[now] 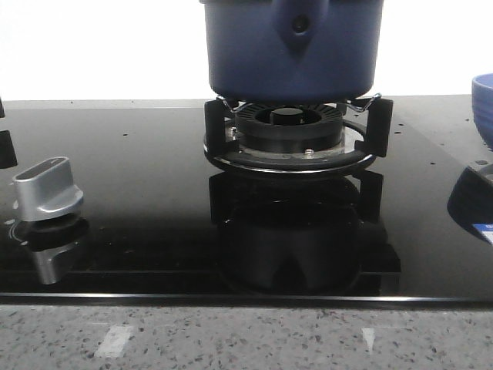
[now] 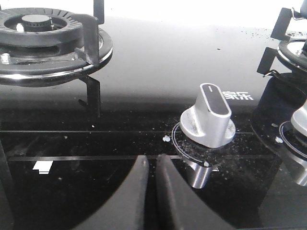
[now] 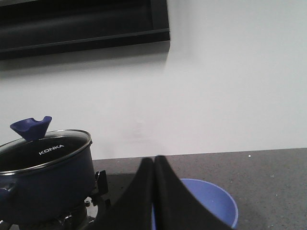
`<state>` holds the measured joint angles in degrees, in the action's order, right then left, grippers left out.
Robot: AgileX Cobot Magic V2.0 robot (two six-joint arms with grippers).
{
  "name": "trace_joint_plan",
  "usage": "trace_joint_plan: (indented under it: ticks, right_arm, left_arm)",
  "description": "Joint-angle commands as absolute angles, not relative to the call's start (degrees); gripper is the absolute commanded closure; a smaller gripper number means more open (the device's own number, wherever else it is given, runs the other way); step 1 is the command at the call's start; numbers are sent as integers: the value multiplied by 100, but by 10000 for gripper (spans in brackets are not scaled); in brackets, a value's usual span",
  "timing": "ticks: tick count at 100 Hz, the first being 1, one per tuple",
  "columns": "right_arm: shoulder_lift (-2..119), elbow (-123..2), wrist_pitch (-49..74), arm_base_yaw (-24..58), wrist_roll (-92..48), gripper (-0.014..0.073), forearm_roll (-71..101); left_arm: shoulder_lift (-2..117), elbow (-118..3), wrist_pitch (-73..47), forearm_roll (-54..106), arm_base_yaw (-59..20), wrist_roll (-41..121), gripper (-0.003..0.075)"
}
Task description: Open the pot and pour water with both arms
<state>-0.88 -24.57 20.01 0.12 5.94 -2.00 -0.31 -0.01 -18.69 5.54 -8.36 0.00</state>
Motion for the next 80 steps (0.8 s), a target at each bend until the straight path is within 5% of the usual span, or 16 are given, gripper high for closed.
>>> trace_joint_plan:
  ticks: [1,80]
  right_arm:
    - [-128,-2590,1540,32,548,668,-259]
    - [-155,72,1333,-394,548,668,-536]
  left_arm:
    - [-113,186,-1615,565,-822,-71,740]
    - [-113,186,-1615,565,-822,-71,740]
